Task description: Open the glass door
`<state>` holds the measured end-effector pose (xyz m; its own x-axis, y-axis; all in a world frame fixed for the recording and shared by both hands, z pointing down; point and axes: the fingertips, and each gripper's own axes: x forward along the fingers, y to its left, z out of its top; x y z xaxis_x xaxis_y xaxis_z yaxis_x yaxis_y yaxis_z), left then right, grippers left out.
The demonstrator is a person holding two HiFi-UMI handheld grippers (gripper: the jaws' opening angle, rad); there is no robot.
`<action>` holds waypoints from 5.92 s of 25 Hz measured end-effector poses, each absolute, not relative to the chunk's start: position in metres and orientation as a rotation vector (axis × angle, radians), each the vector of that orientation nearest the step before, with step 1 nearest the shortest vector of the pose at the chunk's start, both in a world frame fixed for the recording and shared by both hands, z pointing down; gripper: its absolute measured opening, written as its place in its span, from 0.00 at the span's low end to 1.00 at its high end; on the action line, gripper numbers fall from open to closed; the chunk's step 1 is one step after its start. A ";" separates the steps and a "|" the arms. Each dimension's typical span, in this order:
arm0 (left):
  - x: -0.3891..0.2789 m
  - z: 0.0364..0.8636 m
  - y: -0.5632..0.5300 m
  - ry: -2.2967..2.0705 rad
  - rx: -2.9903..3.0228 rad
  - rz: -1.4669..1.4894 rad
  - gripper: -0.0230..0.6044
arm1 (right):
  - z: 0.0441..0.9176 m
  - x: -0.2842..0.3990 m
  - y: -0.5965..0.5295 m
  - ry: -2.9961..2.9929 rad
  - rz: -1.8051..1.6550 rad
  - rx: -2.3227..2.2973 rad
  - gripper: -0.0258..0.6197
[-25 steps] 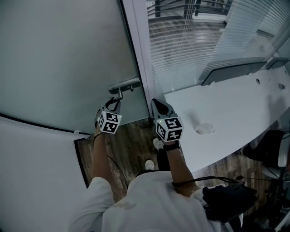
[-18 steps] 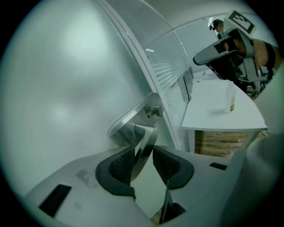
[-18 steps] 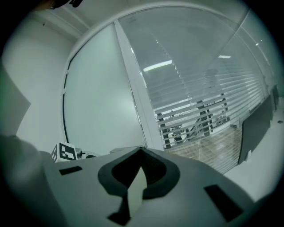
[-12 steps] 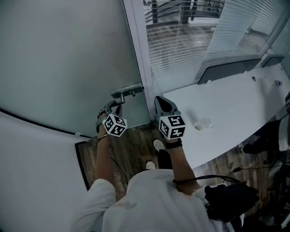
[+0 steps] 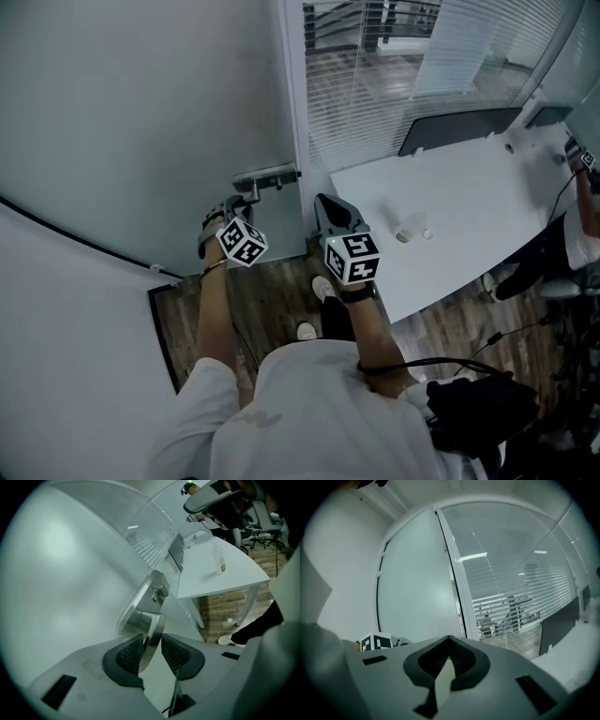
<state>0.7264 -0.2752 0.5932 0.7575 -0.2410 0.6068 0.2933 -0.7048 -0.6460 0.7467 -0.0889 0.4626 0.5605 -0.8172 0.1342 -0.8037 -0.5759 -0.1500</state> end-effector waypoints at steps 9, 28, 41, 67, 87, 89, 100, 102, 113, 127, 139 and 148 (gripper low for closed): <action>0.667 0.608 -0.265 -0.085 -2.160 -0.855 0.22 | 0.472 0.673 -0.085 1.394 -0.281 -2.759 0.03; 0.519 0.613 -0.230 -0.003 -1.820 -1.014 0.22 | 0.447 0.512 0.038 1.645 -0.220 -2.559 0.03; 0.419 0.632 -0.217 -0.001 -1.812 -1.098 0.22 | 0.417 0.470 0.060 1.742 -0.119 -2.524 0.03; 0.221 0.623 -0.234 -0.072 -1.848 -0.923 0.26 | 0.388 0.351 -0.044 1.988 -0.082 -2.273 0.03; 0.039 0.584 -0.305 0.199 -2.125 -0.907 0.34 | 0.513 0.171 -0.191 2.921 -0.205 -1.960 0.03; 0.016 0.575 -0.311 0.314 -2.290 -0.867 0.34 | 0.530 0.150 -0.202 3.034 -0.192 -1.897 0.04; -0.125 0.533 -0.317 1.081 -2.912 -0.366 0.26 | 0.584 0.038 -0.261 3.565 0.132 -1.686 0.18; -0.141 0.529 -0.311 1.163 -2.932 -0.296 0.21 | 0.587 0.023 -0.267 3.642 0.158 -1.632 0.18; -0.234 0.512 -0.298 1.486 -2.879 -0.115 0.04 | 0.592 -0.065 -0.315 3.684 0.093 -1.498 0.18; -0.308 0.545 -0.304 1.686 -2.840 -0.135 0.04 | 0.596 -0.185 -0.419 3.420 0.109 -1.534 0.18; -0.339 0.529 -0.272 1.803 -2.722 -0.104 0.04 | 0.588 -0.256 -0.488 3.321 0.146 -1.692 0.18; -0.358 0.541 -0.252 1.874 -2.725 -0.151 0.04 | 0.585 -0.286 -0.530 3.258 -0.077 -1.634 0.18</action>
